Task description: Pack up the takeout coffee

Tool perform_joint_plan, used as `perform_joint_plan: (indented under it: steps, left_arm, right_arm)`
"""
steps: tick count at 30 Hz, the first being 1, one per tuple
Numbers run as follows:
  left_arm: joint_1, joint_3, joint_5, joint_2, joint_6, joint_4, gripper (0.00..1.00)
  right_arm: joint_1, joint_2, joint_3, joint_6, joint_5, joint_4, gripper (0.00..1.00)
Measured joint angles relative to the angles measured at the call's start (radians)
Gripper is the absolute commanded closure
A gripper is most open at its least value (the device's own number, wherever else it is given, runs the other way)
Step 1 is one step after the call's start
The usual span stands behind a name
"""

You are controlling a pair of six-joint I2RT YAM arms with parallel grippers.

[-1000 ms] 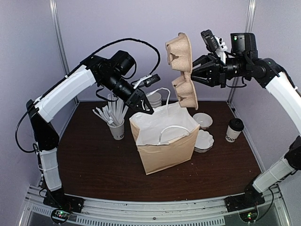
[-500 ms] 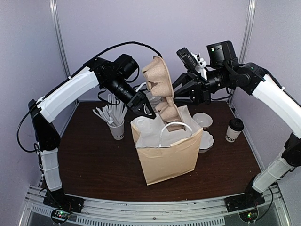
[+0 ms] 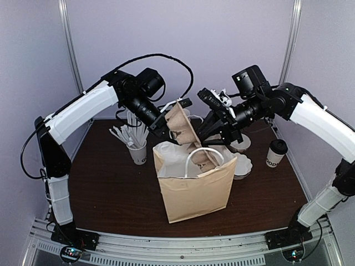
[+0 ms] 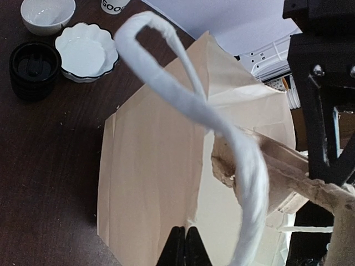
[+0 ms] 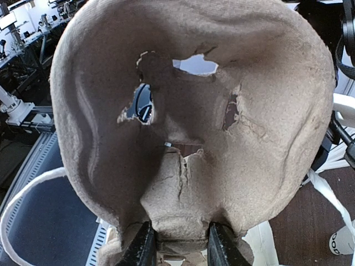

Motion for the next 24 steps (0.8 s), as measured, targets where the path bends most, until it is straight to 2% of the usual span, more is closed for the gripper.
perform_joint_plan:
  steps: [13, 16, 24]
  left_arm:
    - [-0.002, -0.051, -0.004, -0.002, 0.000, -0.002, 1.00]
    - [-0.002, -0.055, -0.005, -0.002, 0.000, -0.002, 0.80]
    - [-0.002, -0.082, -0.049, -0.028, -0.001, -0.006, 0.64]
  right_arm:
    - [0.095, -0.017, 0.000, -0.174, 0.284, -0.183, 0.71]
    - [0.109, -0.018, 0.000, -0.192, 0.336, -0.211, 0.71]
    - [0.139, 0.010, 0.039, -0.219, 0.431, -0.294, 0.71]
